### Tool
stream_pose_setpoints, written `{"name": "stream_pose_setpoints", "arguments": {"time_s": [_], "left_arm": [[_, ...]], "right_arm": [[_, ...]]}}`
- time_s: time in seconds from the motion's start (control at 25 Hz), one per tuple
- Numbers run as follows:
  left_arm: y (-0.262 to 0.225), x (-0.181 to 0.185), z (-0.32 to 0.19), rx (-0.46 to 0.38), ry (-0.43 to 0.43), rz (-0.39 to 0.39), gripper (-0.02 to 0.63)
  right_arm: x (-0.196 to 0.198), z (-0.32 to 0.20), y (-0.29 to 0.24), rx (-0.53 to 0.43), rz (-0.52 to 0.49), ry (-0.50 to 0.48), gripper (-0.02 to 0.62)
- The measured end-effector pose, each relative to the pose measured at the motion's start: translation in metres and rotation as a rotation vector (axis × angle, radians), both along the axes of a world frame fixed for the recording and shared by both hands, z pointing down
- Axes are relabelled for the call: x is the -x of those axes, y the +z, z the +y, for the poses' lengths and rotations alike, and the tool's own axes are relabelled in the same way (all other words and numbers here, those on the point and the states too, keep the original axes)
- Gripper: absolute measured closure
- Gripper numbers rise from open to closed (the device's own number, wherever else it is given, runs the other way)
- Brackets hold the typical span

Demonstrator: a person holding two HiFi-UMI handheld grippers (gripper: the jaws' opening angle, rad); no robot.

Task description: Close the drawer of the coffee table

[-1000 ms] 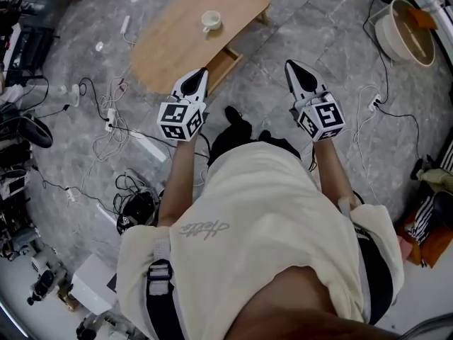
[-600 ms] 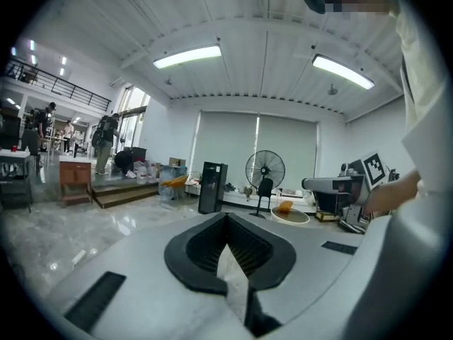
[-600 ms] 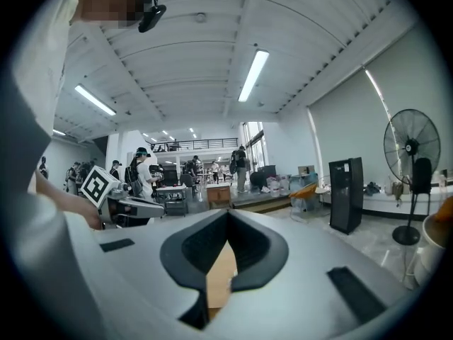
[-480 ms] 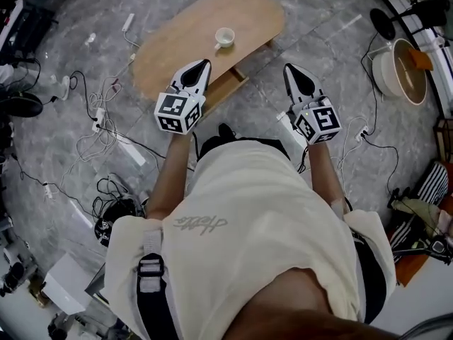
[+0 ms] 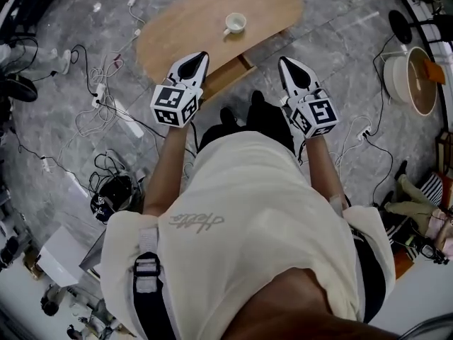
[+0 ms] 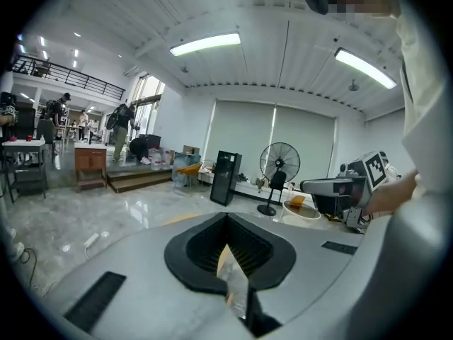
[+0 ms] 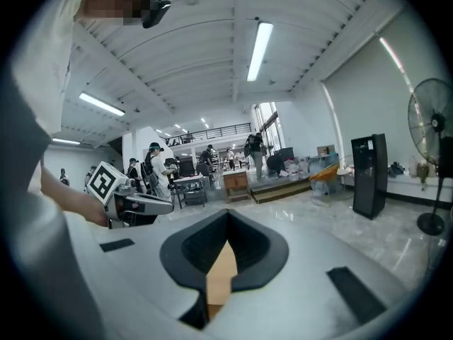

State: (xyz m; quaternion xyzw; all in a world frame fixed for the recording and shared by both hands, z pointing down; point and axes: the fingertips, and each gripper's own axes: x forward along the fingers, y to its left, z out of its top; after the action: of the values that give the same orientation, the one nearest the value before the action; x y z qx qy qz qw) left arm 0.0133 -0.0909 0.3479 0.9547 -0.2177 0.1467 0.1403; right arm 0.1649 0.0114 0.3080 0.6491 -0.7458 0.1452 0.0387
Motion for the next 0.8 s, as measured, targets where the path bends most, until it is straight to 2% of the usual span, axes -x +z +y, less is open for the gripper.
{"name": "stream_pose_setpoints", "arguments": {"time_s": [0.28, 0.48, 0.64, 0.8], "left_arm": [[0.0, -0.039, -0.038, 0.0, -0.063, -0.074, 0.601], [0.0, -0.066, -0.048, -0.005, -0.076, -0.088, 0.601], [-0.003, -0.077, -0.064, 0.005, -0.162, -0.079, 0.601], [0.001, -0.069, -0.077, 0.014, -0.258, -0.081, 0.601]], "right_arm": [[-0.053, -0.063, 0.034, 0.051, -0.056, -0.099, 0.601], [-0.077, -0.116, 0.035, 0.019, -0.064, -0.179, 0.601], [-0.086, -0.144, 0.041, 0.033, -0.103, -0.253, 0.601], [-0.078, -0.164, 0.06, 0.084, -0.134, -0.346, 0.601]]}}
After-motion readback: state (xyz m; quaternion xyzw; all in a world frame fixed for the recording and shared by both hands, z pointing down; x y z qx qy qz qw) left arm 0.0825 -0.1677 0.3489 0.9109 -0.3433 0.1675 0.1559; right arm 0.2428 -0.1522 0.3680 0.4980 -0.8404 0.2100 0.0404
